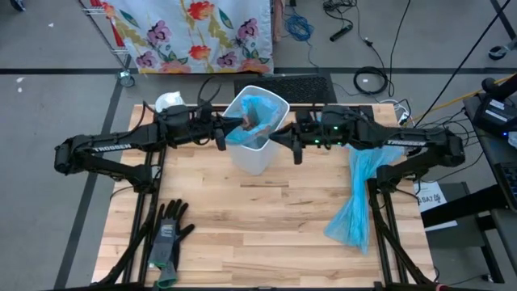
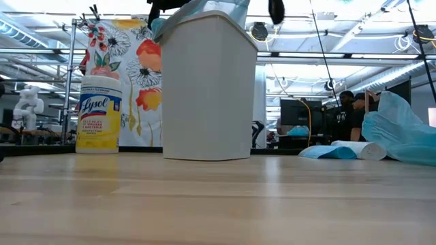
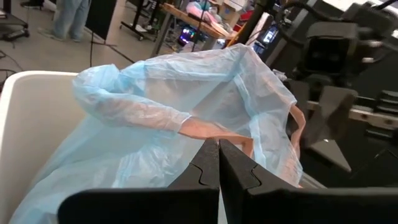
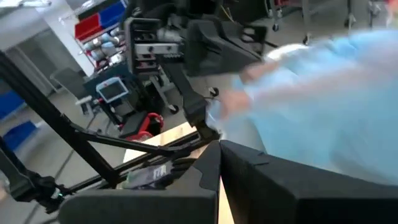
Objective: Place trash/remove bag and relplace
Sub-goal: Close the trash bag
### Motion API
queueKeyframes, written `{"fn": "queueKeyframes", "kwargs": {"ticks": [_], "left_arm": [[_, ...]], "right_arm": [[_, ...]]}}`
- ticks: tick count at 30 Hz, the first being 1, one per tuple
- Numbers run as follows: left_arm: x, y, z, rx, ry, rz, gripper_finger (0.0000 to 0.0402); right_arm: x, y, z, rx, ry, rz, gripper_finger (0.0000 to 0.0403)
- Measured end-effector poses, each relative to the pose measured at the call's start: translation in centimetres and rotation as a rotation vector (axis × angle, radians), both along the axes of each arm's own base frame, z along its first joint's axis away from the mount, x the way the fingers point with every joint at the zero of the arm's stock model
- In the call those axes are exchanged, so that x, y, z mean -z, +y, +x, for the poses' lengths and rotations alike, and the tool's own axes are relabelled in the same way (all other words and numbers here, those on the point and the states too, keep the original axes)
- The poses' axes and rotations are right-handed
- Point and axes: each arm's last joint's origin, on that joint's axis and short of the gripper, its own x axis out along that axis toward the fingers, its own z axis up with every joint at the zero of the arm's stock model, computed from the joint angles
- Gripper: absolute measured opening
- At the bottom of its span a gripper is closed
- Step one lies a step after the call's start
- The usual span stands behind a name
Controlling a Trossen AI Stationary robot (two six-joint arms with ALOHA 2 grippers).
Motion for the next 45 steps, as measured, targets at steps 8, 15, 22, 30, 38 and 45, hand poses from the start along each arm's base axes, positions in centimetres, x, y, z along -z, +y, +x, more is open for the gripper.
{"fn": "queueKeyframes", "kwargs": {"ticks": [8, 15, 22, 30, 38, 45], "left_arm": [[0.0, -0.6, 0.1, -0.004, -0.005, -0.021, 0.0000], [0.0, -1.9, 0.3, 0.007, -0.008, -0.017, 0.0000], [-1.9, -2.4, 0.2, -0.034, -0.055, 0.005, 0.0000], [-4.3, -2.3, -0.3, -0.056, -0.099, 0.078, 0.0000], [-4.2, -2.3, -0.3, -0.075, -0.088, 0.084, 0.0000], [-5.1, -2.4, -1.7, -0.083, -0.102, 0.139, 0.0000]], "right_arm": [[-0.9, -1.6, 3.8, 0.051, 0.140, -0.114, 0.0000], [-2.8, -1.9, 5.4, 0.025, 0.085, -0.234, 0.0000], [-3.9, -2.7, 5.2, 0.052, 0.017, -0.284, 0.0000], [-4.8, -3.0, 5.1, 0.037, -0.069, -0.295, 0.0000], [-4.8, -3.0, 5.1, 0.018, -0.062, -0.356, 0.0000], [-4.4, -3.2, 5.0, 0.033, -0.030, -0.282, 0.0000]]}}
